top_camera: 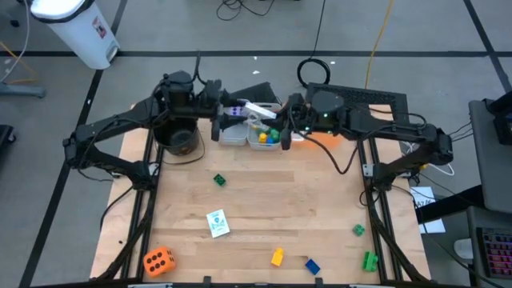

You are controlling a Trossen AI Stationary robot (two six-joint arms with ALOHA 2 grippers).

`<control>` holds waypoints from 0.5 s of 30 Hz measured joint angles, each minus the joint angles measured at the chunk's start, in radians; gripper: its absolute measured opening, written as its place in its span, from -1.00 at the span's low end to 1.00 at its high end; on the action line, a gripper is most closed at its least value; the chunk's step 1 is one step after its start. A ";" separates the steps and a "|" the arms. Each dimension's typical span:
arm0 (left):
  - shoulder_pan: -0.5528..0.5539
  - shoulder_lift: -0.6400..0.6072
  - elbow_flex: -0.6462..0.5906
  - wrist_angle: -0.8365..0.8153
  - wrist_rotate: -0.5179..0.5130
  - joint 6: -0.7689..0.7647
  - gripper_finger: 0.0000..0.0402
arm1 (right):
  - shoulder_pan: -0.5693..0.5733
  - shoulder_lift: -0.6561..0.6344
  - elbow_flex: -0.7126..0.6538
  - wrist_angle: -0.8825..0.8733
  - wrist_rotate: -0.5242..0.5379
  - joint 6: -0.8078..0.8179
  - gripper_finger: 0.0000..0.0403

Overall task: Pick & Place Toys
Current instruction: Put the black playing card into the orange bin

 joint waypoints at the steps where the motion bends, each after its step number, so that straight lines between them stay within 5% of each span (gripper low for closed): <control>1: 0.007 0.000 0.000 0.007 -0.016 -0.001 0.25 | -0.014 -0.013 0.000 -0.031 -0.004 -0.004 -0.75; 15: 0.095 0.002 0.000 0.011 -0.131 -0.150 0.28 | -0.428 -0.254 0.001 -0.555 -0.300 -0.017 -0.74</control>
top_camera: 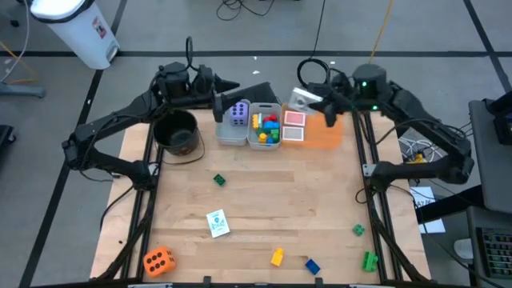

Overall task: Pick & Place Toys
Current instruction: Put the black playing card into the orange bin

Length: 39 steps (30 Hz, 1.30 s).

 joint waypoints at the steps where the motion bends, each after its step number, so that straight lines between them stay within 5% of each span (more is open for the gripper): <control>1: 0.000 0.001 0.000 0.000 -0.007 -0.015 0.28 | -0.028 -0.006 0.000 -0.043 -0.012 -0.007 -0.74; 11: 0.000 0.002 0.000 0.001 -0.060 0.029 0.28 | -0.160 0.010 -0.009 -0.350 -0.004 -0.183 -0.74; 16: -0.001 0.004 0.000 -0.001 -0.060 -0.027 0.28 | -0.241 0.029 -0.128 -0.275 0.009 -0.207 -0.74; 23: -0.001 0.004 0.000 -0.020 -0.015 -0.034 0.28 | -0.365 0.105 -0.317 -0.079 -0.175 -0.111 -0.74; 39: -0.001 0.004 0.000 -0.040 0.015 0.028 0.28 | -0.477 0.377 -0.288 -0.025 -0.170 -0.083 -0.74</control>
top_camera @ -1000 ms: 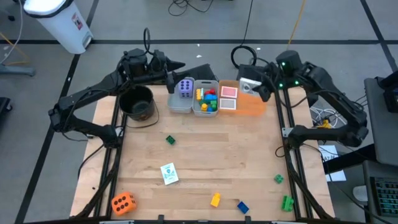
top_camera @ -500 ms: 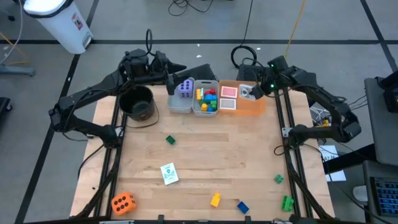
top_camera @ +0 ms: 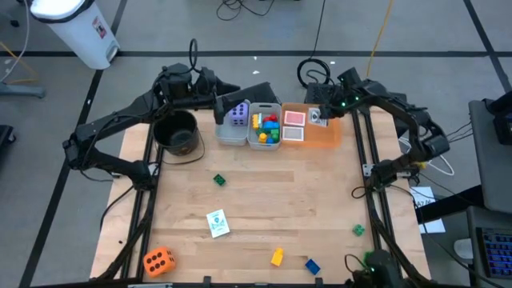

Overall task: Pick & Place Toys
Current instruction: Put the black playing card into the orange bin

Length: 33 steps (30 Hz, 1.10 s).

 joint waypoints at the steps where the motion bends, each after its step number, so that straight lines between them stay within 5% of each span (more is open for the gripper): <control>1: 0.000 0.000 0.000 -0.001 0.008 0.000 0.28 | -0.004 0.014 0.000 -0.003 0.000 0.000 -0.74; 33: 0.000 0.000 0.000 -0.048 0.017 -0.010 0.28 | -0.057 0.211 0.001 0.142 -0.049 0.056 -0.74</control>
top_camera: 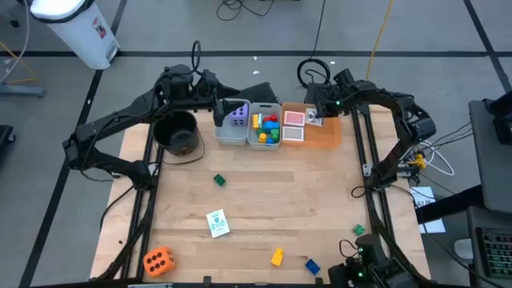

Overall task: Pick & Place Toys
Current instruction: Put the black playing card into the orange bin

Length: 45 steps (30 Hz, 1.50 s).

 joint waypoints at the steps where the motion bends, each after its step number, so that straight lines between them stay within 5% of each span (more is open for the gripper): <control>1: 0.000 0.000 0.000 -0.003 0.000 0.000 0.28 | 0.000 0.003 0.000 0.003 0.000 0.000 -0.74; 11: 0.000 0.000 0.000 -0.004 0.000 -0.006 0.28 | -0.005 0.005 0.000 0.005 0.010 0.007 -0.71; 45: 0.000 0.000 0.000 -0.020 0.049 -0.022 0.28 | -0.040 -0.122 -0.002 -0.008 0.139 -0.024 -0.05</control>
